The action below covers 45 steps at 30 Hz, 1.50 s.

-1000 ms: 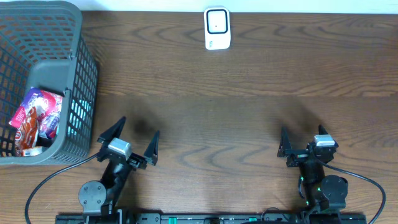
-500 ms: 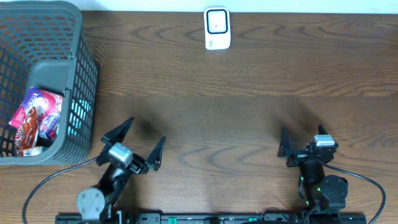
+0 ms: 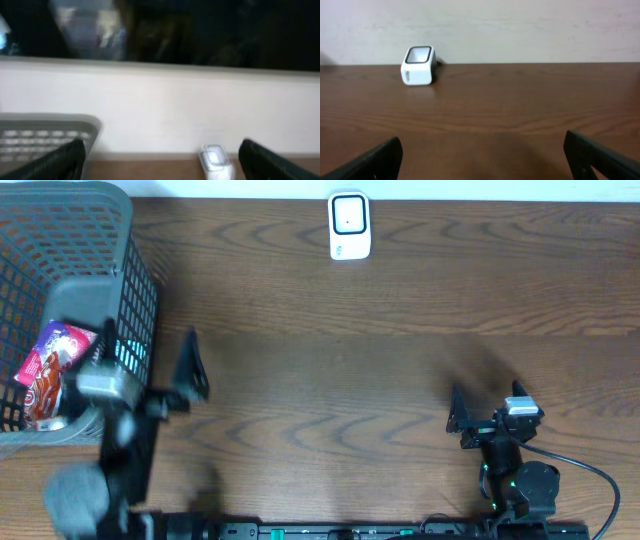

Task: Scan the item barcode
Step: 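Move the left gripper over the basket and reach down inside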

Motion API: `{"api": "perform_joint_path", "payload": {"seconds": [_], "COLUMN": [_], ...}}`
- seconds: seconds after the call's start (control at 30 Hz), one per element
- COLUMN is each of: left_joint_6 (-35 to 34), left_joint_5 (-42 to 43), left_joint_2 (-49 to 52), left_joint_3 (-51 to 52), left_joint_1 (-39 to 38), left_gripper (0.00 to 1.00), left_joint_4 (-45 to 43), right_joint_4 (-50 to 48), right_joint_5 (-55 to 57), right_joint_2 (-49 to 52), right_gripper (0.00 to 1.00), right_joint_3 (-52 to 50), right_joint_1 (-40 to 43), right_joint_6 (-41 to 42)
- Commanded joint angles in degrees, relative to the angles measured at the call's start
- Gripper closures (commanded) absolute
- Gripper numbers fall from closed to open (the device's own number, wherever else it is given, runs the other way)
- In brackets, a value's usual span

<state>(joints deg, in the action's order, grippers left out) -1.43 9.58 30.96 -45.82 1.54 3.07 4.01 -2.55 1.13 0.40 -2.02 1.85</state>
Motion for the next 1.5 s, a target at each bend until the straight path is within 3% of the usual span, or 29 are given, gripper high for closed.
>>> {"api": "perform_joint_path", "payload": {"seconds": [0.0, 0.13, 0.2, 0.3, 0.4, 0.73, 1.03, 1.2, 1.33, 1.47], "left_joint_6": [7.76, 7.87, 7.69, 0.2, -4.48, -15.74, -16.9, -19.02, -19.91, -20.63], "left_joint_5": [-7.21, -0.61, -2.78, -8.31, -8.76, -8.55, -9.07, -20.11, -21.27, -21.24], "left_joint_2": [16.85, 31.45, 36.28, 41.05, 44.35, 45.38, 50.03, 56.65, 61.0, 65.29], "left_joint_3": [-17.75, -34.56, -38.53, -42.27, -45.75, -48.0, -48.0, -48.0, -48.0, -47.67], "left_joint_1": [1.03, 1.07, 1.36, 3.5, 8.57, 27.26, 28.24, 28.3, 28.28, 28.28], "left_gripper": [0.02, 0.02, 0.02, 0.02, 0.02, 0.02, 0.02, 0.02, 0.01, 0.12], "left_joint_4": [14.05, 34.34, 39.17, 42.58, 46.42, 47.52, 46.16, 50.07, 53.33, 57.2], "right_joint_4": [0.2, 0.2, 0.2, 0.2, 0.2, 0.2, 0.2, 0.2, 0.2, 0.2], "right_joint_5": [0.5, 0.5, 0.5, 0.5, 0.5, 0.5, 0.5, 0.5, 0.5, 0.5], "right_joint_2": [0.0, 0.0, 0.0, 0.0, 0.0, 0.0, 0.0, 0.0, 0.0, 0.0], "right_gripper": [0.01, 0.01, 0.01, 0.01, 0.01, 0.01, 0.01, 0.01, 0.01, 0.01], "right_joint_3": [-0.09, -0.09, -0.09, -0.09, -0.09, -0.09, -0.09, -0.09, -0.09, -0.09], "right_joint_1": [-0.28, -0.28, -0.28, -0.28, -0.28, -0.28, -0.28, -0.28, -0.28, -0.28], "right_joint_6": [-0.85, -0.83, -0.83, -0.83, -0.83, -0.83, -0.83, -0.85, -0.83, -0.83]}}
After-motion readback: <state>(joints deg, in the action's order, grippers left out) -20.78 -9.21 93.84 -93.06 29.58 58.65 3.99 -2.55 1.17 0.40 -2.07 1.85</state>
